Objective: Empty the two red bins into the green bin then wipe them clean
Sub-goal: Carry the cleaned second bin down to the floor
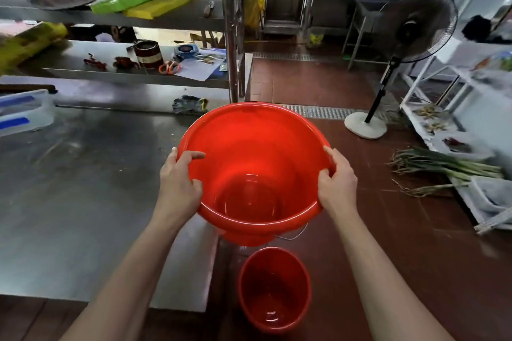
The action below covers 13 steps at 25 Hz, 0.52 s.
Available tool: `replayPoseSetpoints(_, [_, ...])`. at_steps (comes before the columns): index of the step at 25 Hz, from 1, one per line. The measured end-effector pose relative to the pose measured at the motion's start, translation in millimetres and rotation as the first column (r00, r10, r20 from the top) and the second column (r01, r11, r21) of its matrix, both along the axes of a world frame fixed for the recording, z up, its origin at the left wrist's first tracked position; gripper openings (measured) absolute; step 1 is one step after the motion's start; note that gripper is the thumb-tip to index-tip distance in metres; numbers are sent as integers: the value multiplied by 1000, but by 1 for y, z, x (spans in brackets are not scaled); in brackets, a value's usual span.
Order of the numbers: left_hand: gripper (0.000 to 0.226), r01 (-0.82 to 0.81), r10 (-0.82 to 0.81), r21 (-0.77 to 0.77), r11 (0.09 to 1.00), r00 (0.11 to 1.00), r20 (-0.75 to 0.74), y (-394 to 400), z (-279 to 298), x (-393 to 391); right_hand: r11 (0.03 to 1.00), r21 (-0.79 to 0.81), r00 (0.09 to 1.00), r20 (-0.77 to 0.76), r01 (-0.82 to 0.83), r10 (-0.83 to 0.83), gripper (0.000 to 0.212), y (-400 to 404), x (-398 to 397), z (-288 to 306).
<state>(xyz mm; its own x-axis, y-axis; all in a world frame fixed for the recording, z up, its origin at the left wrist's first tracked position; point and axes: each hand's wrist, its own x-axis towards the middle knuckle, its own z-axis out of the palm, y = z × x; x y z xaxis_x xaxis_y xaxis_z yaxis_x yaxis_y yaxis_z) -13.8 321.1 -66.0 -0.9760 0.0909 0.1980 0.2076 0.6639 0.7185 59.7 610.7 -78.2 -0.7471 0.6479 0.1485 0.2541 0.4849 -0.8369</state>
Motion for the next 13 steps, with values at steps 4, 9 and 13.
replayPoseSetpoints(4, [67,1,-1,-5,1000,1000,28,50,-12,29,1000,-1,1000,-1,-19,19,55,54,23,-10])
replayPoseSetpoints(9, [59,-6,8,-57,998,999,41,92,-23,49,999,14,999,15,-38,38,55,100,37,-22])
replayPoseSetpoints(13, [55,-25,32,-71,997,996,89,115,-26,45,999,29,999,15,-39,38,54,122,36,-30])
